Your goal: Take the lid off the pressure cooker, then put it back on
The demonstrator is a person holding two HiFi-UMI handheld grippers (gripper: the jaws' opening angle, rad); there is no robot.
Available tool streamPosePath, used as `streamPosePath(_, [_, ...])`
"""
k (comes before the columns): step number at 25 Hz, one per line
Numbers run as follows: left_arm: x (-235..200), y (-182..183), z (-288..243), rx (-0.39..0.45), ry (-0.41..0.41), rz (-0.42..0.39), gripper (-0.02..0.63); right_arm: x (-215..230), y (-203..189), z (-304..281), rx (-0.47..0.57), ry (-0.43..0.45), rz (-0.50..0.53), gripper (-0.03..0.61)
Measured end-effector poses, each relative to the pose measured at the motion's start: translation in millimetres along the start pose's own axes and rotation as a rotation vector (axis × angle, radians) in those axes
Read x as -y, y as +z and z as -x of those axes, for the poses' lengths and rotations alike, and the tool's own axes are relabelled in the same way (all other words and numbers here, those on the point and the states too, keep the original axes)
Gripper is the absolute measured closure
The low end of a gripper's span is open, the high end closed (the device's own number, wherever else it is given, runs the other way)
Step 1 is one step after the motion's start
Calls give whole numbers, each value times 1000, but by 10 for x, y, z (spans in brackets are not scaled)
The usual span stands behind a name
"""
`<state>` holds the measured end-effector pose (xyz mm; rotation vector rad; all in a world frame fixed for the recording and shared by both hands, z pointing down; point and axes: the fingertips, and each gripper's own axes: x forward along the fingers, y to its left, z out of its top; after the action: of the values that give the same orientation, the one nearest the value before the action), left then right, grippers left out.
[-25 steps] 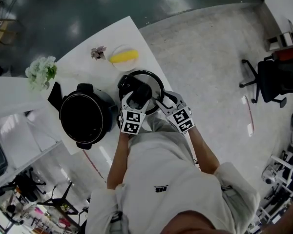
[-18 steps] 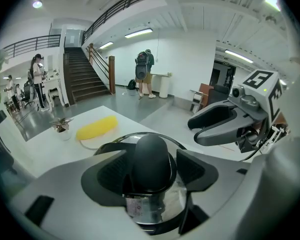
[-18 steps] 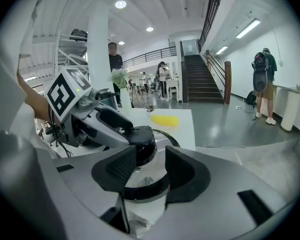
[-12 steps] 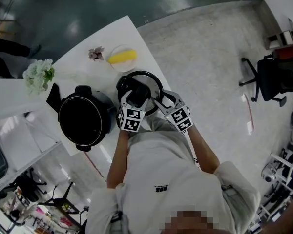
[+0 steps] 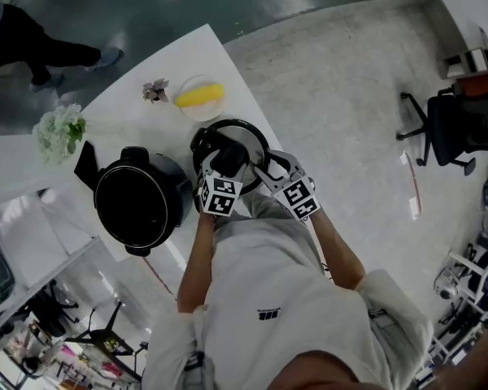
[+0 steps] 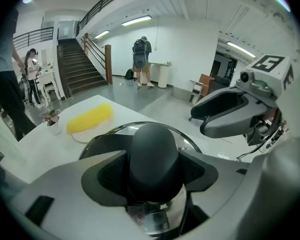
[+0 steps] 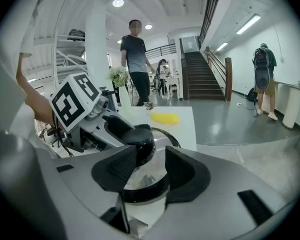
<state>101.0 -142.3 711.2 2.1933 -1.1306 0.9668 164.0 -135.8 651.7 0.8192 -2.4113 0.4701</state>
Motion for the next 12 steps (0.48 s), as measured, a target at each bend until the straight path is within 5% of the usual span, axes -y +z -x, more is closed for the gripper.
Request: streamPosePath(12, [31, -4, -27, -29, -11, -26, 327, -44, 6, -9, 2, 2, 0, 396])
